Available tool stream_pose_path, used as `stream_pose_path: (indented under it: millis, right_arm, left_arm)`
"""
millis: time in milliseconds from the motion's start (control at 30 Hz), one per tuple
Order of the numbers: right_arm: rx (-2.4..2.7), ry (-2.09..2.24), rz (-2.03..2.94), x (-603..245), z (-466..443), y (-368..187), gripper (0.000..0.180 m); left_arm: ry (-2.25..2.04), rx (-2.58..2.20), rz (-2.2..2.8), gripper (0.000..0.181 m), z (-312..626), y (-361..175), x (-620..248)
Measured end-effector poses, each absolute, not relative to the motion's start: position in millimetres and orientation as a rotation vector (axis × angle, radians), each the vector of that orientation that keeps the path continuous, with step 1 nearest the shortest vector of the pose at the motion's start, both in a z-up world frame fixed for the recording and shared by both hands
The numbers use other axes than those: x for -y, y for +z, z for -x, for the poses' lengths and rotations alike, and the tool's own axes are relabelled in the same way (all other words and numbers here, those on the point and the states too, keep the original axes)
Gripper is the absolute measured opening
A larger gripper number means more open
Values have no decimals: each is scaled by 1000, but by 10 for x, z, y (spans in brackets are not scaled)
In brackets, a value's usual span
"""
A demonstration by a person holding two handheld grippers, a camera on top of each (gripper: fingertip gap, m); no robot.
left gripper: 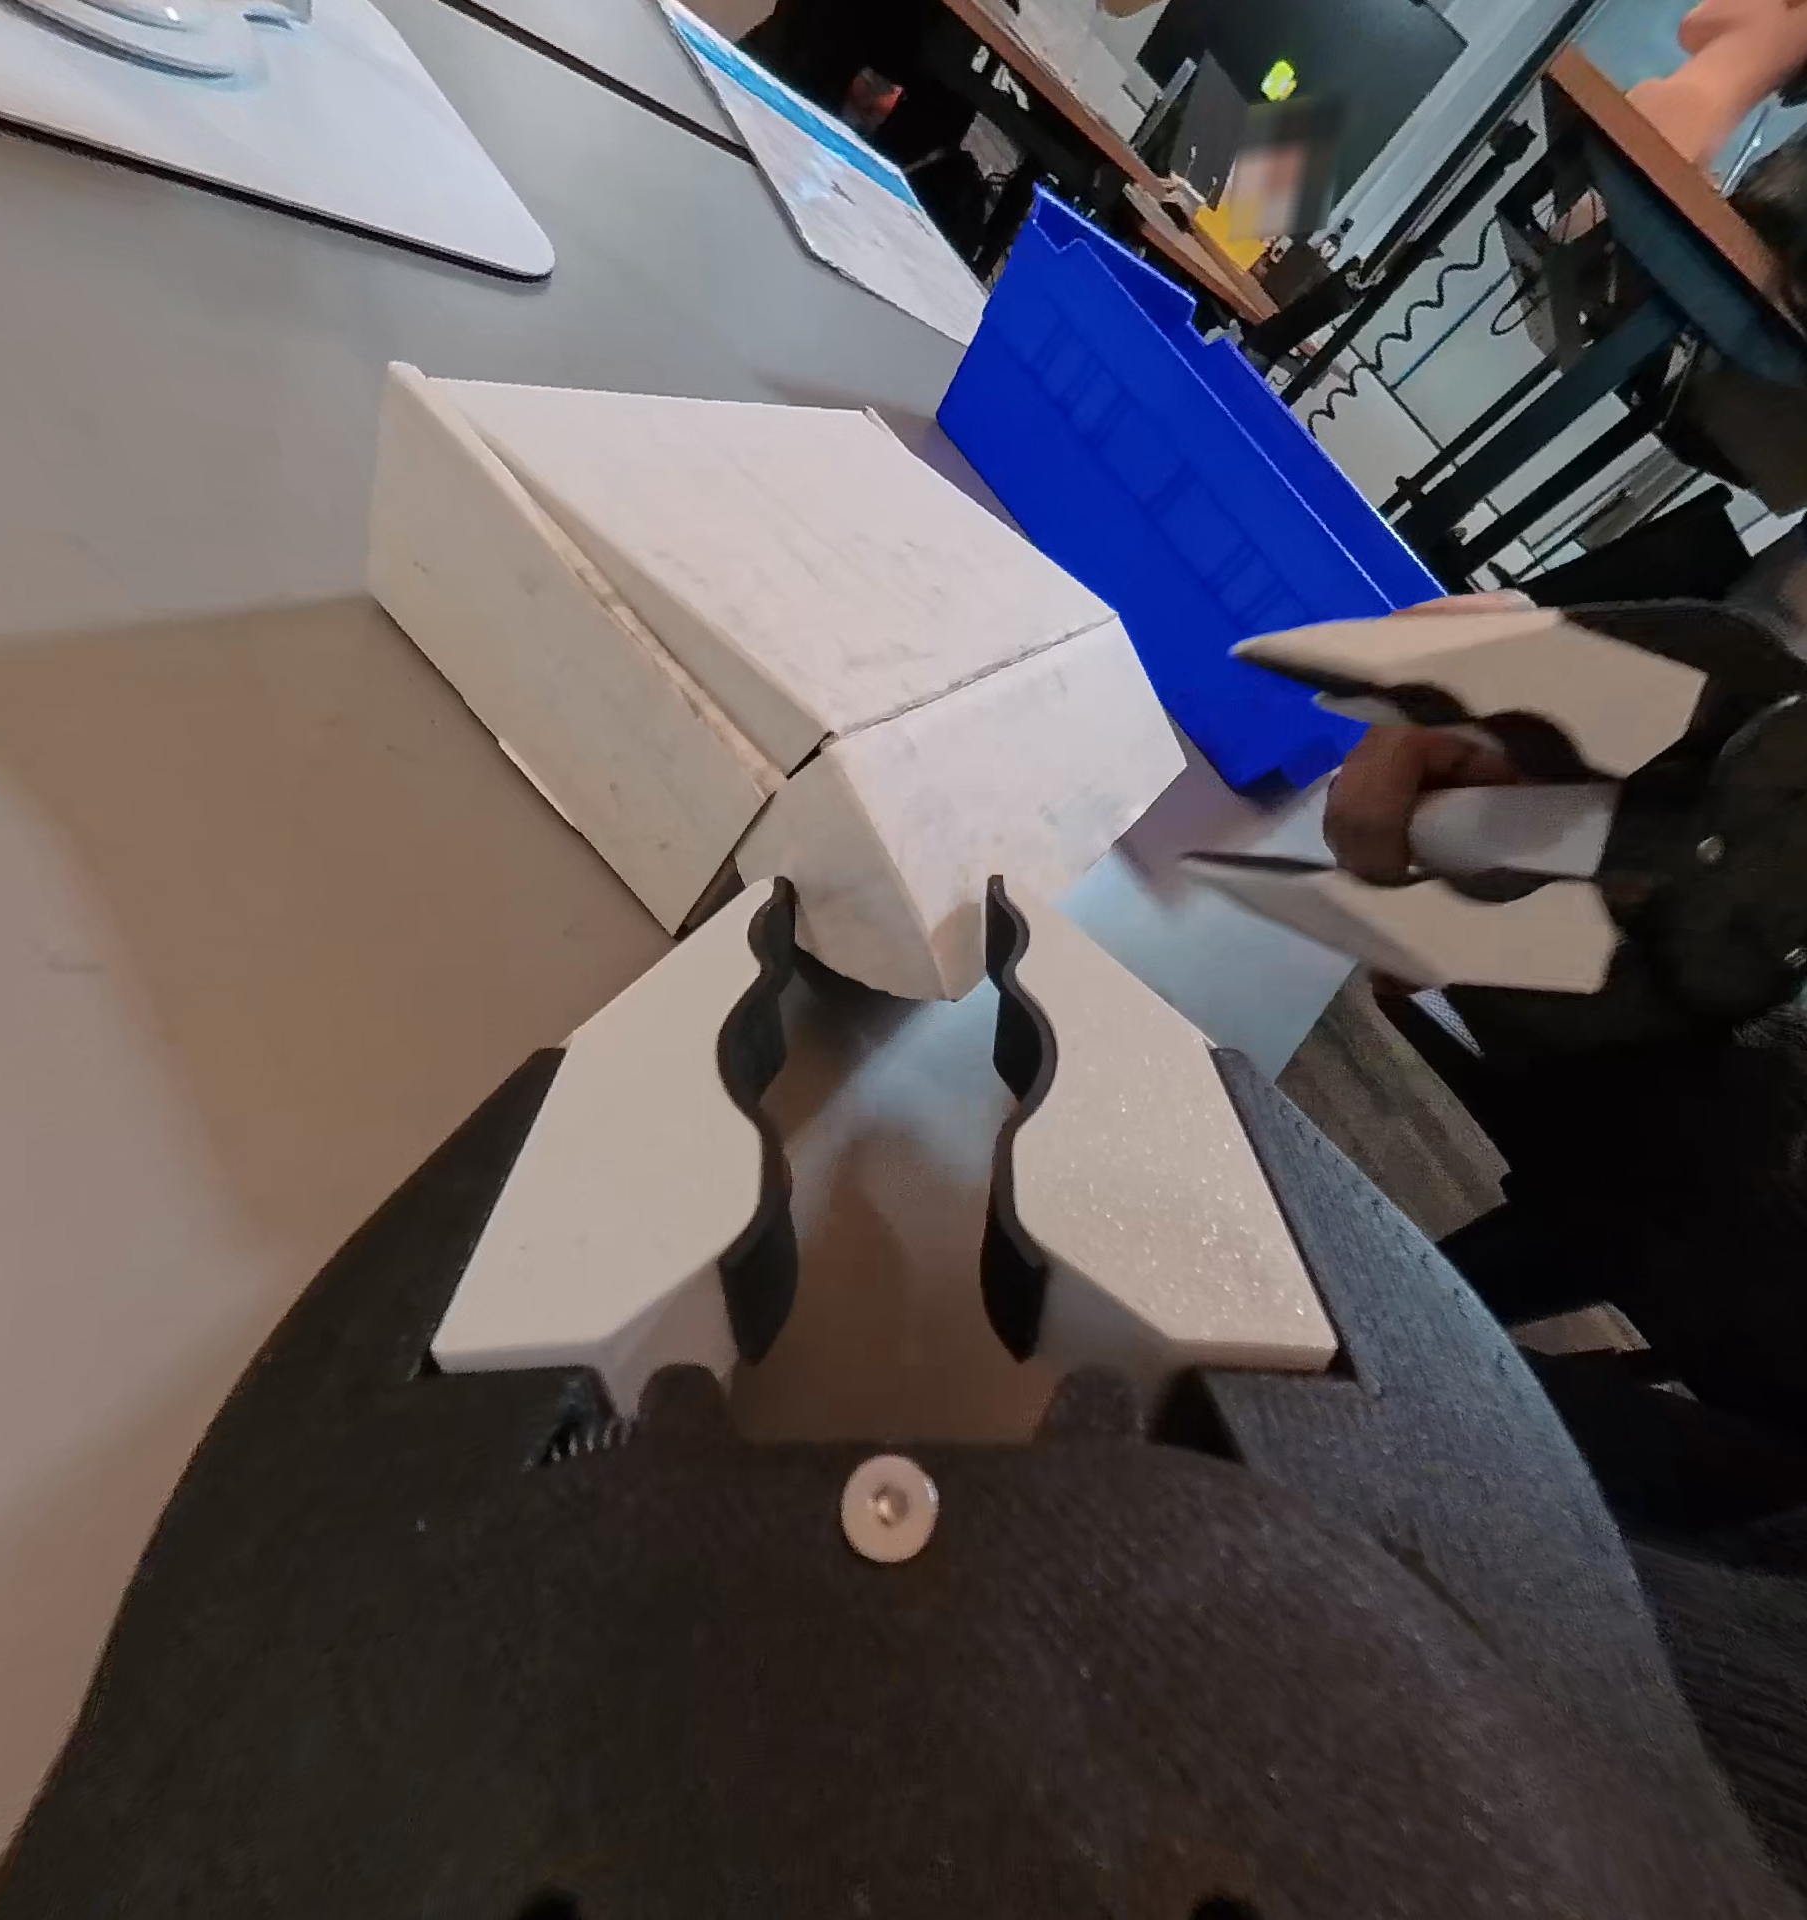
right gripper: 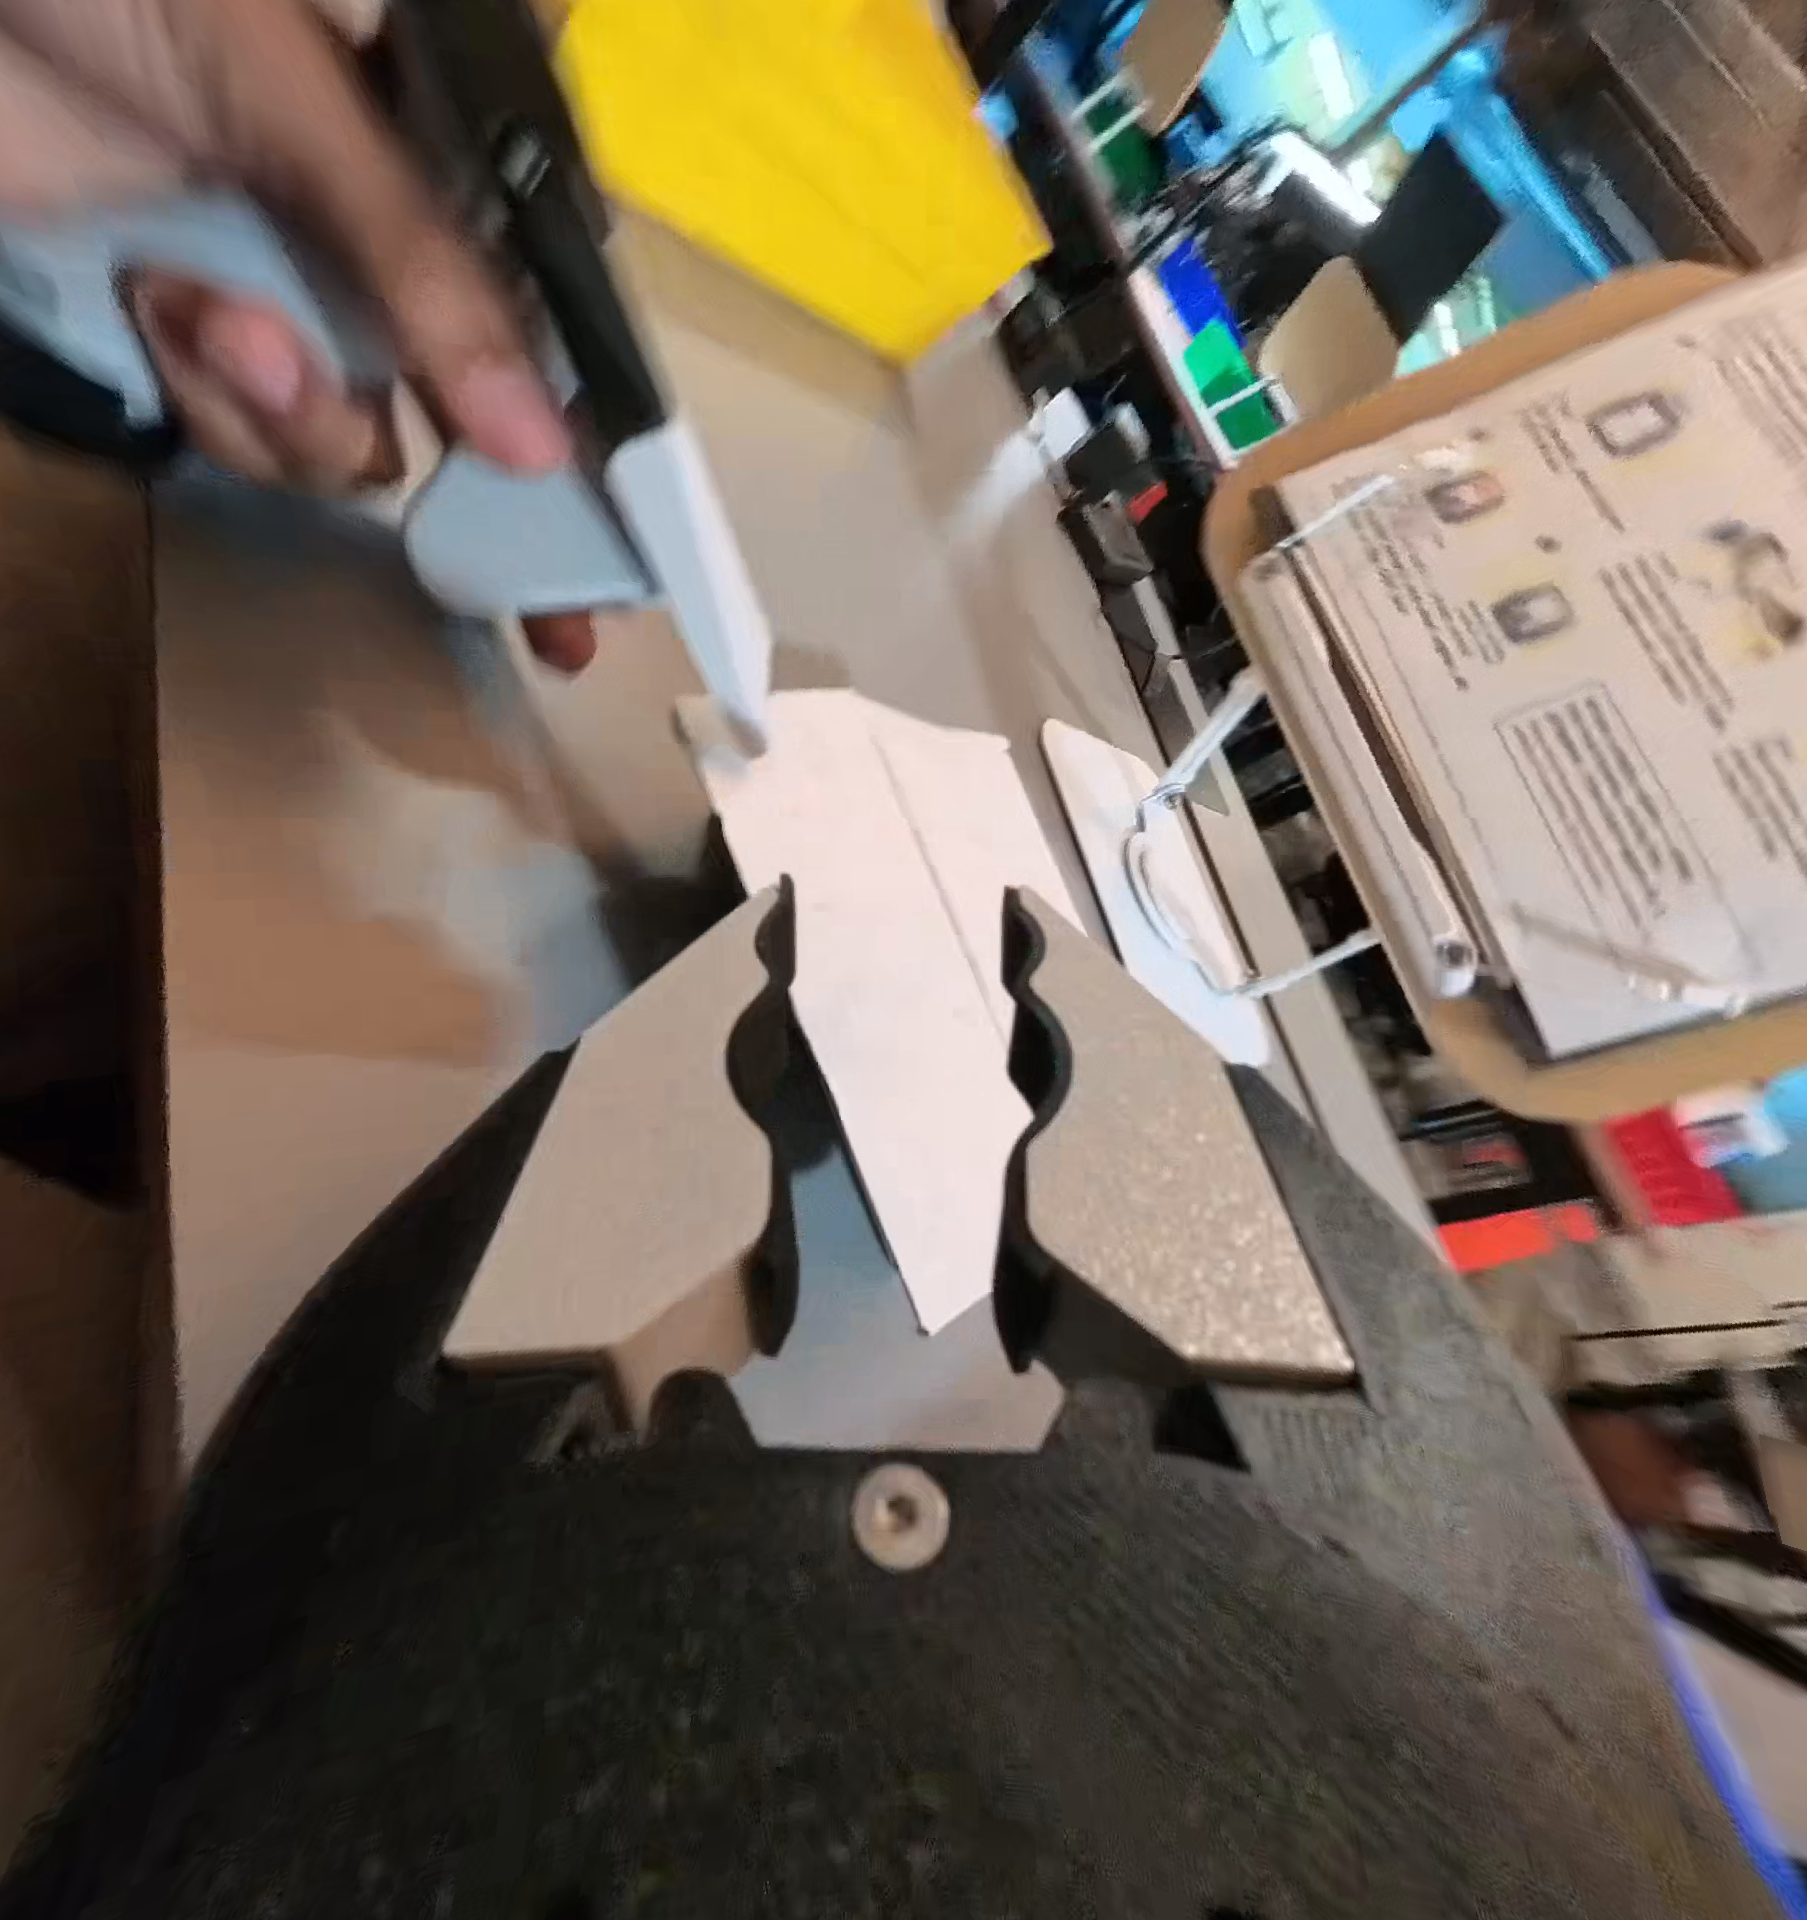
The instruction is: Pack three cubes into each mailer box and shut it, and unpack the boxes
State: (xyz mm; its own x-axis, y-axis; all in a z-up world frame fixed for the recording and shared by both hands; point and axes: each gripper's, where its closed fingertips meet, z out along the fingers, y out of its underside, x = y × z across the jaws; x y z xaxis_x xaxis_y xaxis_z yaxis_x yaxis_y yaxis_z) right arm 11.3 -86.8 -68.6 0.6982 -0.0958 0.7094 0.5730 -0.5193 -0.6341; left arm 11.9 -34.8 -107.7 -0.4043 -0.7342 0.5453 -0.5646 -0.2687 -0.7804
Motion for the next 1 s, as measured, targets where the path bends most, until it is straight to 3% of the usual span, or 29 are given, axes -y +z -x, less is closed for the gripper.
stream_pose_path:
  millis: [167, 333, 567, 800, 1000]
  right_arm:
    - [-157, -700, 1731, 1296, -392, -266, 44]
    - [-586, -613, 1910, 1576, -738, -787, 55]
    - [-677, -206, 1880, 1392, -585, -1005, 53]
    - [-682, -133, 1895, 1476, -541, -1045, 31]
    - [-694, -111, 1886, 1498, -577, -1092, 41]
  left_arm:
    - [-1742, -1805, 1607, 33, -124, -1076, 351]
    - [-1721, -1812, 1571, 33, -126, -1065, 355]
    - [-1665, -1842, 1518, 33, -139, -1088, 369]
    - [-1664, -1842, 1520, 36, -149, -1086, 348]
    - [-1675, -1850, 1533, 36, -154, -1096, 352]
